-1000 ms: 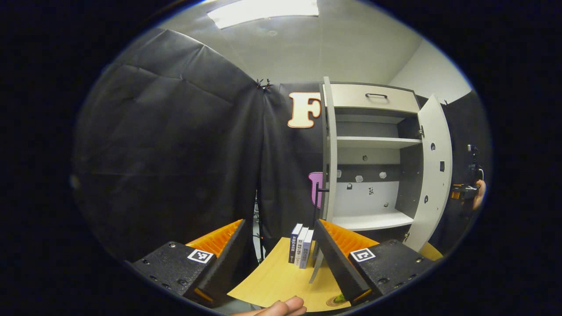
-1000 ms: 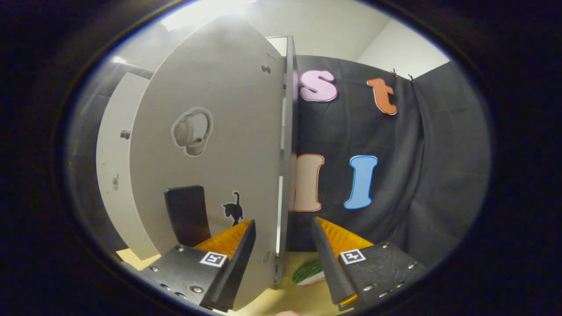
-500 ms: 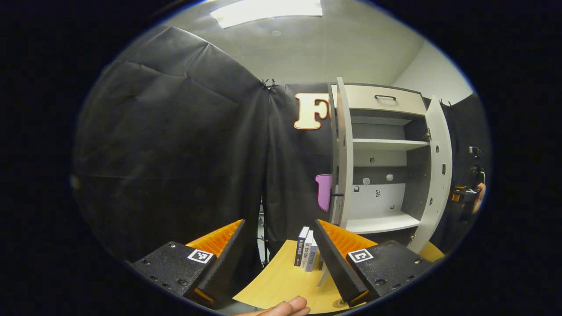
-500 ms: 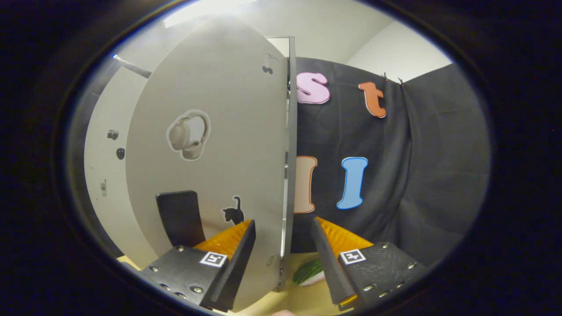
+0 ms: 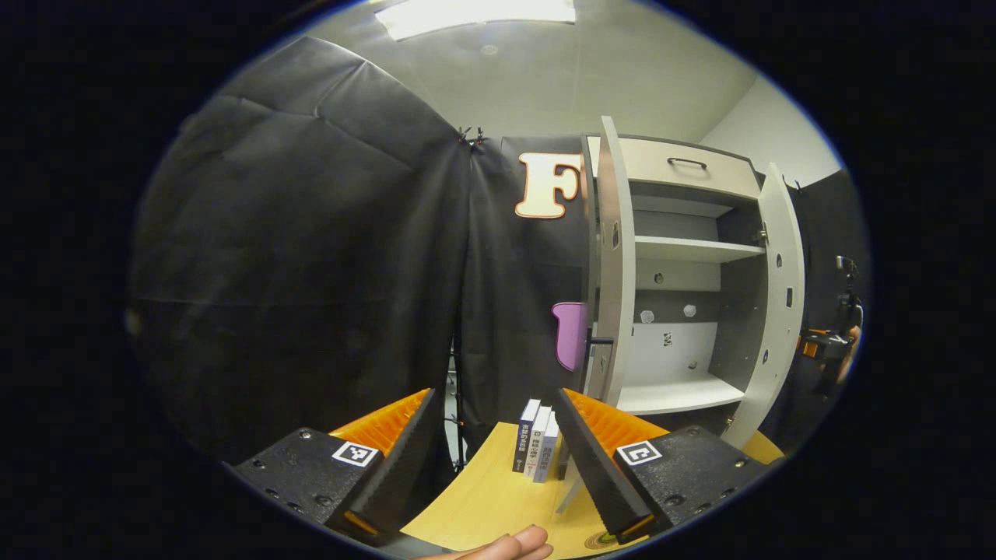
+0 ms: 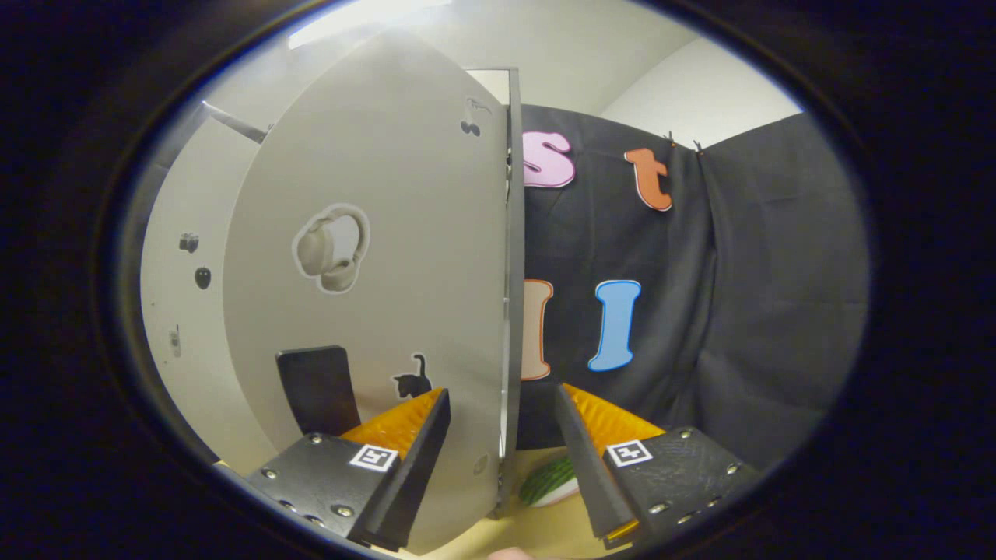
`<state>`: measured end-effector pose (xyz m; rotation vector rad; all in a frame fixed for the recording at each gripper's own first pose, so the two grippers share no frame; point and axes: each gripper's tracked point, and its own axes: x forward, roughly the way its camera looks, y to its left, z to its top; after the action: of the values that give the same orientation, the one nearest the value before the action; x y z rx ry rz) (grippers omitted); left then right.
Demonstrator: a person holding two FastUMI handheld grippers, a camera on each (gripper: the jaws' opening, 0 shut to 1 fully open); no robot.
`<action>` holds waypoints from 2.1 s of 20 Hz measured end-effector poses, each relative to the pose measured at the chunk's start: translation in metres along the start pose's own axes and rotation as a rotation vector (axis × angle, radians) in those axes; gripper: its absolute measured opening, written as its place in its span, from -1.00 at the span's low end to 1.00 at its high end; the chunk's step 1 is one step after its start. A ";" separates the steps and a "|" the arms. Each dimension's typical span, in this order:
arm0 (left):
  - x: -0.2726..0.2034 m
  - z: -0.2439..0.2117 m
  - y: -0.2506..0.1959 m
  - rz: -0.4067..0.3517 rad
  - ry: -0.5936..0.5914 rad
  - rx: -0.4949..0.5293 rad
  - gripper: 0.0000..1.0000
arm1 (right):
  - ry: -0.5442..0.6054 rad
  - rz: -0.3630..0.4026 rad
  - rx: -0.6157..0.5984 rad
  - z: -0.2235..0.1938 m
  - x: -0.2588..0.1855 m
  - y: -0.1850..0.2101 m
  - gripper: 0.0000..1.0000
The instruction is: Grasp the bottle in the cabinet with the left hand and place it on the coaster, then close the right door with the right hand and the left door with the left hand.
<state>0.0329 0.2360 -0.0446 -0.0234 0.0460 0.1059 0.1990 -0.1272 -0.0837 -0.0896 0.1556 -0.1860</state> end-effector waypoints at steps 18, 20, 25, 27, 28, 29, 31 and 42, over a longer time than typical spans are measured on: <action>0.049 -0.028 0.026 -0.005 0.051 0.027 0.92 | -0.087 0.054 0.014 0.009 -0.045 0.067 0.99; 0.058 -0.032 0.033 -0.017 0.057 0.014 0.91 | -0.091 0.063 0.005 0.009 -0.056 0.074 0.99; 0.099 -0.031 0.052 -0.027 0.031 0.041 0.90 | -0.088 0.109 -0.004 0.003 -0.086 0.096 0.99; 0.118 -0.033 0.057 -0.045 0.044 0.048 0.90 | -0.090 0.123 -0.015 0.004 -0.098 0.101 0.99; 0.128 -0.032 0.058 -0.054 0.043 0.047 0.92 | -0.095 0.123 -0.024 0.006 -0.104 0.100 0.99; 0.139 -0.030 0.057 -0.065 0.036 0.037 0.92 | -0.100 0.129 -0.031 0.007 -0.111 0.102 0.99; 0.157 -0.033 0.043 -0.116 0.042 -0.003 0.92 | -0.105 0.143 -0.046 0.005 -0.121 0.103 0.99; 0.177 -0.035 -0.091 -0.547 0.051 0.007 0.70 | -0.041 0.039 -0.054 -0.013 -0.143 0.071 1.00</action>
<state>0.2170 0.1632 -0.0860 -0.0308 0.0895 -0.4417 0.0708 -0.0312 -0.0832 -0.1435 0.1216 -0.1410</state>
